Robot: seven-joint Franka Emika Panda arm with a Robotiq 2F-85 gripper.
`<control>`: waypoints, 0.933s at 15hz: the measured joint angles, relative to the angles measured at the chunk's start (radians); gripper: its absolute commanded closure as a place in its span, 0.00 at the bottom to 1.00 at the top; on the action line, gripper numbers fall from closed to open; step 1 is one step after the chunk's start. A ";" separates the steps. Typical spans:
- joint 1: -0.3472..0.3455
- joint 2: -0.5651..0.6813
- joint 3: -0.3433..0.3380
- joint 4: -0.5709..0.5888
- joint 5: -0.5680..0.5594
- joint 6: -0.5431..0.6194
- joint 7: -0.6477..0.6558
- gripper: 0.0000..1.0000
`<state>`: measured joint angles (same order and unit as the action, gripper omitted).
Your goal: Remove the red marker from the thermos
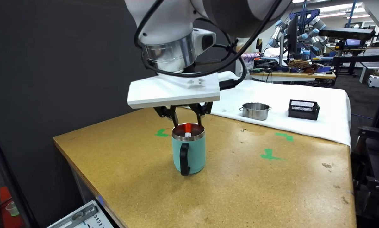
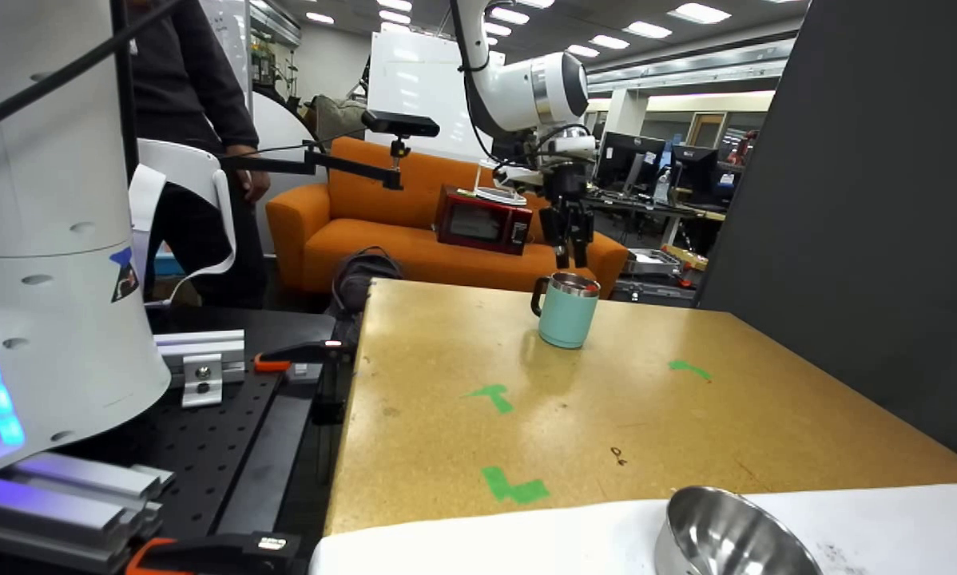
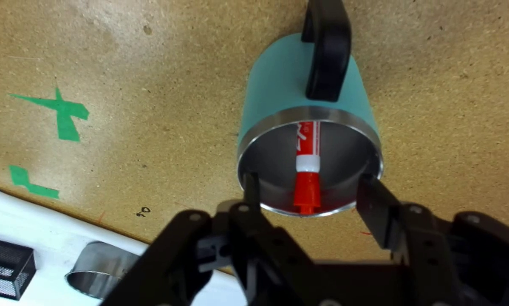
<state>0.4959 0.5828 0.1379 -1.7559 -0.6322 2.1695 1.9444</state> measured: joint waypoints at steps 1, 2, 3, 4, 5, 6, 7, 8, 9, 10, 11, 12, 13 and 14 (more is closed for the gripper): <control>0.000 0.000 0.000 0.000 0.000 0.000 0.000 0.30; 0.000 0.000 0.000 0.000 0.000 0.000 0.000 0.31; 0.000 0.000 0.000 0.000 0.000 0.000 0.001 0.33; 0.000 0.000 0.000 0.000 0.000 0.000 0.001 0.35; 0.000 0.000 0.000 0.000 0.000 0.000 0.001 0.38; 0.000 0.000 0.000 0.000 0.000 0.000 0.001 0.40; 0.000 0.000 0.000 0.000 0.000 0.000 0.001 0.41; 0.000 0.000 0.000 0.000 0.000 0.000 0.001 0.41; 0.000 0.000 0.000 0.000 0.000 0.000 0.001 0.39; 0.000 0.000 0.000 0.000 0.001 0.000 0.001 0.38; 0.000 0.000 0.000 0.000 0.002 0.000 0.001 0.34; 0.000 0.000 0.000 0.000 0.004 0.000 0.001 0.34; 0.000 0.000 0.000 0.000 0.007 0.000 0.001 0.36; 0.000 0.000 0.000 0.000 0.010 0.000 0.001 0.38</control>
<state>0.4962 0.5828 0.1378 -1.7558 -0.6221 2.1694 1.9458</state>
